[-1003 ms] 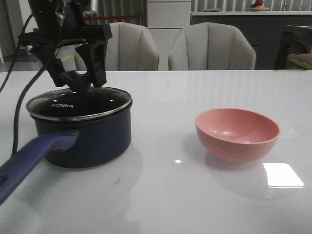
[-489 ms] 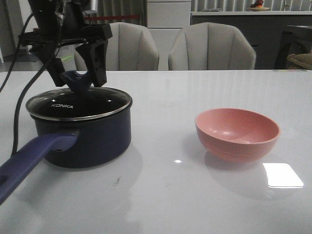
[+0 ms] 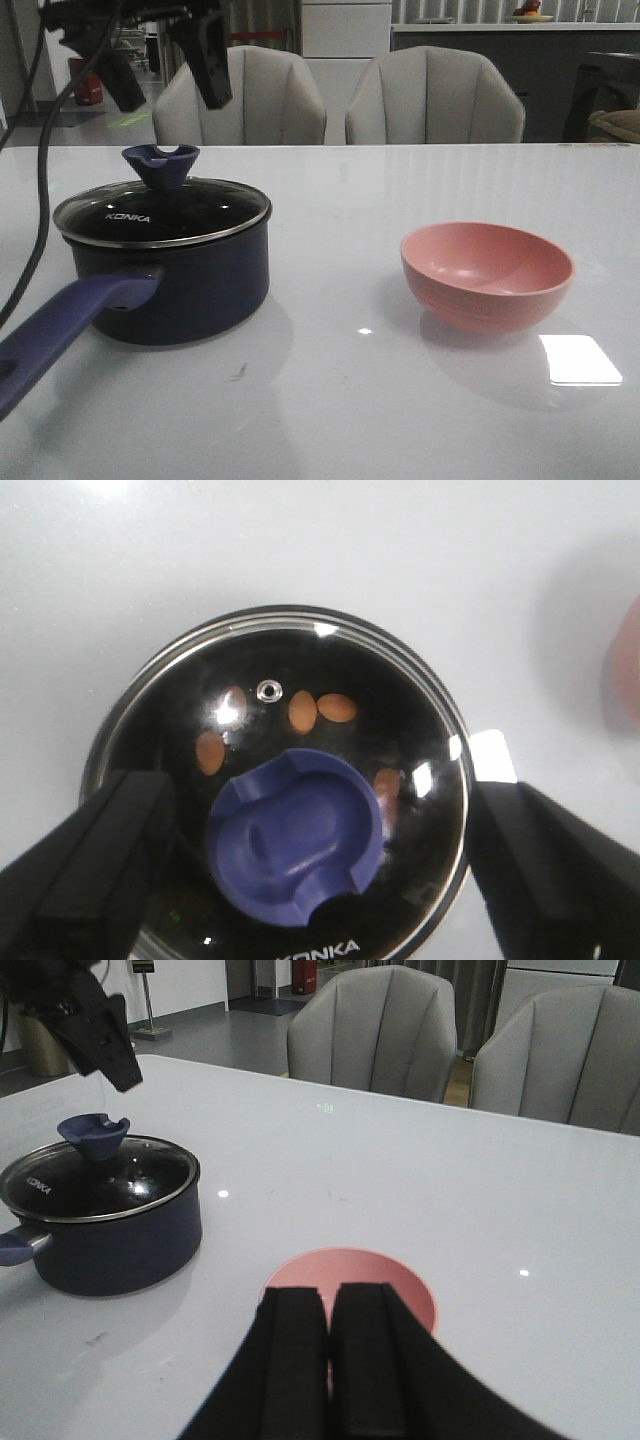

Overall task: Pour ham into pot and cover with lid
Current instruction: 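Open the left gripper and raise it away from the lid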

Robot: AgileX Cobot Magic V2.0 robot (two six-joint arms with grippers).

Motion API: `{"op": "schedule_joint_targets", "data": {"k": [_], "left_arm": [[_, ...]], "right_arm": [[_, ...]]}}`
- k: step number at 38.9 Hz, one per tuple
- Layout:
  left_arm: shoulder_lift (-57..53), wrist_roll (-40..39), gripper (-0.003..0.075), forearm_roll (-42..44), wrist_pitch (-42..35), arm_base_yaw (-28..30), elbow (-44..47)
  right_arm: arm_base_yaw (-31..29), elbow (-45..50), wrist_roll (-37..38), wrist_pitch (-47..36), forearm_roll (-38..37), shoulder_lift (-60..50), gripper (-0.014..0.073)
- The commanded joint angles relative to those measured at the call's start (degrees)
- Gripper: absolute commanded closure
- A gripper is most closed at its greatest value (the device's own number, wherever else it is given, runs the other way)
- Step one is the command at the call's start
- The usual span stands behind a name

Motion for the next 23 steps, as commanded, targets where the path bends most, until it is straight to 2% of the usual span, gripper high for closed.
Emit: {"op": "schedule_joint_targets", "data": {"k": [1,11,23], "left_arm": [[-8.49,0.26,0.0115,0.43,1.56,-0.33,-1.38],[-22.13,0.38,0.0115,4.36,0.51,-0.33,7.59],[-42.16,0.38,0.0115,5.47,-10.14,-0.33,26.26]], "right_arm": [[0.00,-1.67,-0.59,-4.17,0.38,0.28,0.0424],[0.00,-1.67,-0.59,-4.17,0.38,0.28,0.0424],[0.00,-1.67,-0.59,-4.17,0.38,0.28,0.0424]]}}
